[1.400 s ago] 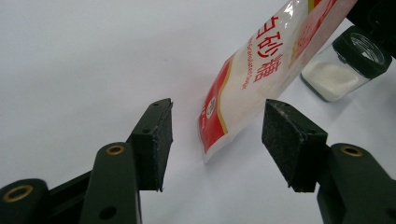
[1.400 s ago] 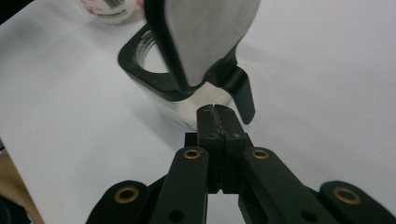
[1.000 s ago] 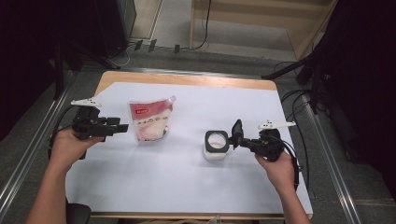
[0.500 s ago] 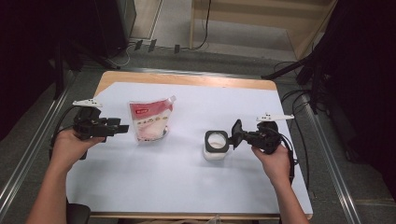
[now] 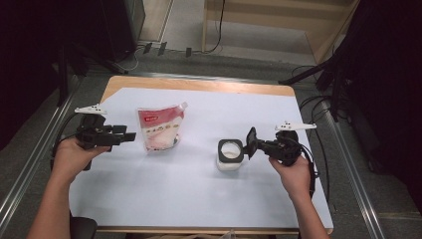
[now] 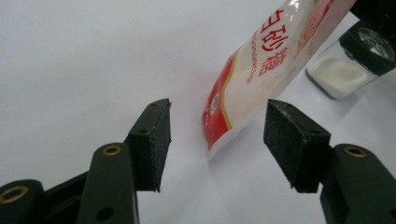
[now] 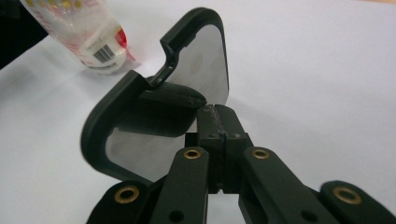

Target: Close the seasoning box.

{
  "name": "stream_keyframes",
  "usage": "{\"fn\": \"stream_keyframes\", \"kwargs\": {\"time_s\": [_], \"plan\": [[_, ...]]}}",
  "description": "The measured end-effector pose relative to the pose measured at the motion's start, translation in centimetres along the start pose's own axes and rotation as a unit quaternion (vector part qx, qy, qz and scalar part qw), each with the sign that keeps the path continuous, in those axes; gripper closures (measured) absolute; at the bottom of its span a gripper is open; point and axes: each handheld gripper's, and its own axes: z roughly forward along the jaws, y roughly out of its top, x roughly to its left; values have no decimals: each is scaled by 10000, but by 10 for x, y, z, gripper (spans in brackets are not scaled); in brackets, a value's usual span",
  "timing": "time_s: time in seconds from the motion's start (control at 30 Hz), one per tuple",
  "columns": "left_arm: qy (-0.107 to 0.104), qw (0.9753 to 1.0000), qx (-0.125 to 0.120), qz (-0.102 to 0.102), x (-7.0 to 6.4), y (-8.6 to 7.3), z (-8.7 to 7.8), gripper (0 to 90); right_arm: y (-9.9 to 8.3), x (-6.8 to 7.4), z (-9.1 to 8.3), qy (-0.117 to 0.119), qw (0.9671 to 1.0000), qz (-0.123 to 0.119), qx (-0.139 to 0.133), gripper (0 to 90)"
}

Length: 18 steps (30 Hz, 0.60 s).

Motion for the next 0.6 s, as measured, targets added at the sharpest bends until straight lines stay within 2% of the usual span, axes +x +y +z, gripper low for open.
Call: {"fn": "stream_keyframes", "kwargs": {"time_s": [0.3, 0.4, 0.53, 0.6], "plan": [[6, 10000, 13, 24, -2, 0, 1, 423, 2, 6, -3, 62, 9999, -76, -132, 900], [24, 10000, 37, 36, -3, 0, 2, 423, 2, 9, -1, 136, 9998, -74, -124, 900], [28, 10000, 50, 69, -3, 0, 2, 423, 2, 14, 4, 136, 9996, -232, -44, 900], [-12, 10000, 58, 41, -3, 0, 3, 423, 2, 15, 5, 148, 9997, -192, -28, 900]]}}
